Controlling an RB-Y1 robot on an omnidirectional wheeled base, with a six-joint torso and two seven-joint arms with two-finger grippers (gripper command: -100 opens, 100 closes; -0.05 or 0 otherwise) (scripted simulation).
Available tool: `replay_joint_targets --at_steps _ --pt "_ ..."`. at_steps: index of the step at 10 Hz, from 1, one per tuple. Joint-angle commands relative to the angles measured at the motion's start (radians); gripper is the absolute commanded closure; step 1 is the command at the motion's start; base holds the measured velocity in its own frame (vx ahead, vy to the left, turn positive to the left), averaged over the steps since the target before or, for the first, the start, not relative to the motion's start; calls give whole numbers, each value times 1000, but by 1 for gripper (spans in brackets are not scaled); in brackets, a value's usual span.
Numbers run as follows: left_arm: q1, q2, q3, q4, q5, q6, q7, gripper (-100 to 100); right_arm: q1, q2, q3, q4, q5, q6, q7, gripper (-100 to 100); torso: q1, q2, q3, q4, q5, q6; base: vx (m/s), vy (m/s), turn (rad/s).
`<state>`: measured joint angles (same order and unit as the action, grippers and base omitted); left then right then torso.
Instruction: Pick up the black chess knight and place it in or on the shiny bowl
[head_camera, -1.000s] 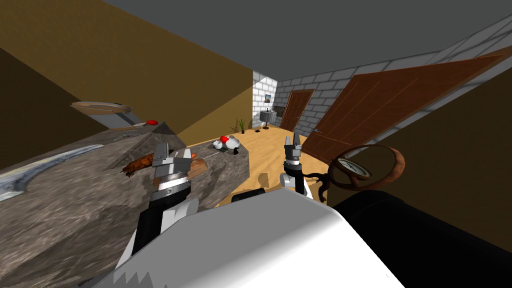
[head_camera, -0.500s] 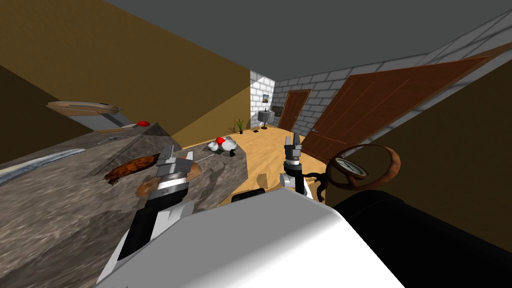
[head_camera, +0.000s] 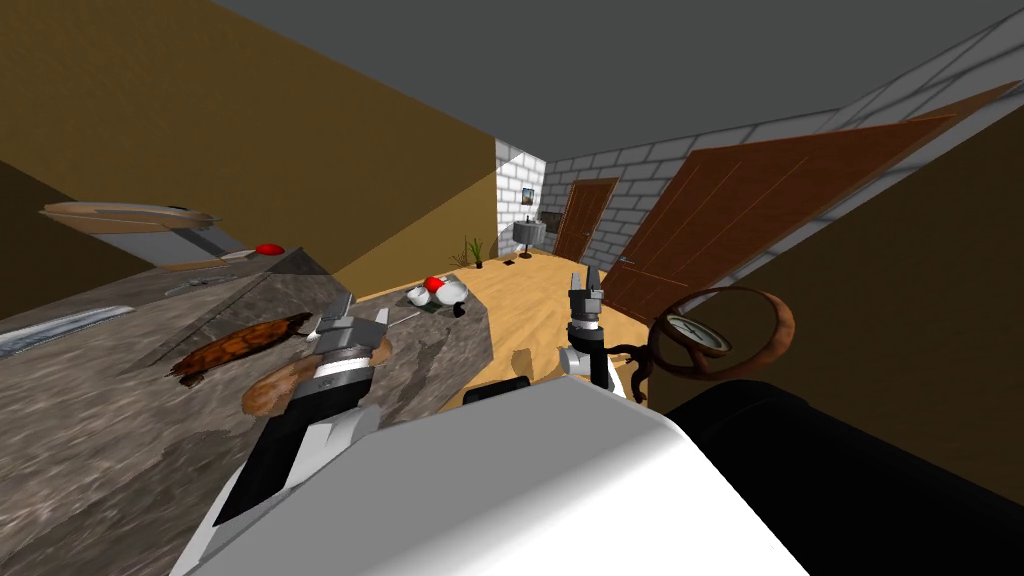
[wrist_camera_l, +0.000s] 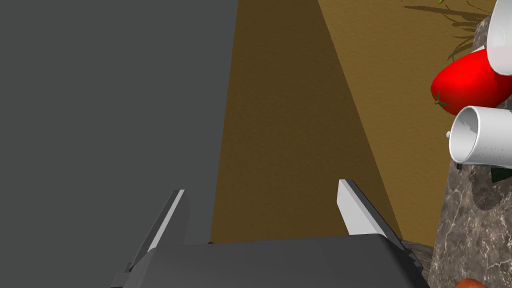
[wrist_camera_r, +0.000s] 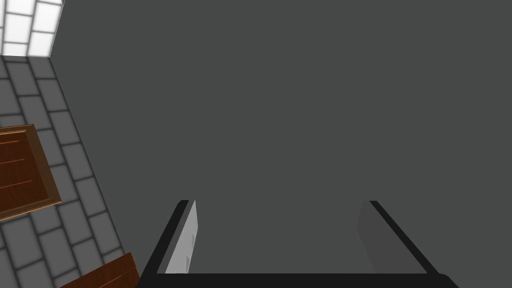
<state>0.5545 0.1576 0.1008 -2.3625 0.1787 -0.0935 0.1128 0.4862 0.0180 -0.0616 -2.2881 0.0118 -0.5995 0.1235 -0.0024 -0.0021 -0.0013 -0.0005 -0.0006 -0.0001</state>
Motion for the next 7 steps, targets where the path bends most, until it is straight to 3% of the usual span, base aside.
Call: replay_joint_targets --at_steps 1,4,7 --pt "4 8 15 -7 11 50 25 -100 0 0 0 0 0 0 0 0 0 0 0 0 0 0 48 -40 -55" --pt "8 14 25 -12 19 100 46 -100 0 0 0 0 0 0 0 0 0 -1 0 0 0 0 41 -31 -38" --pt "17 22 48 -21 37 186 91 -100 0 0 0 0 0 0 0 0 0 0 0 0 0 0 44 -42 -52"
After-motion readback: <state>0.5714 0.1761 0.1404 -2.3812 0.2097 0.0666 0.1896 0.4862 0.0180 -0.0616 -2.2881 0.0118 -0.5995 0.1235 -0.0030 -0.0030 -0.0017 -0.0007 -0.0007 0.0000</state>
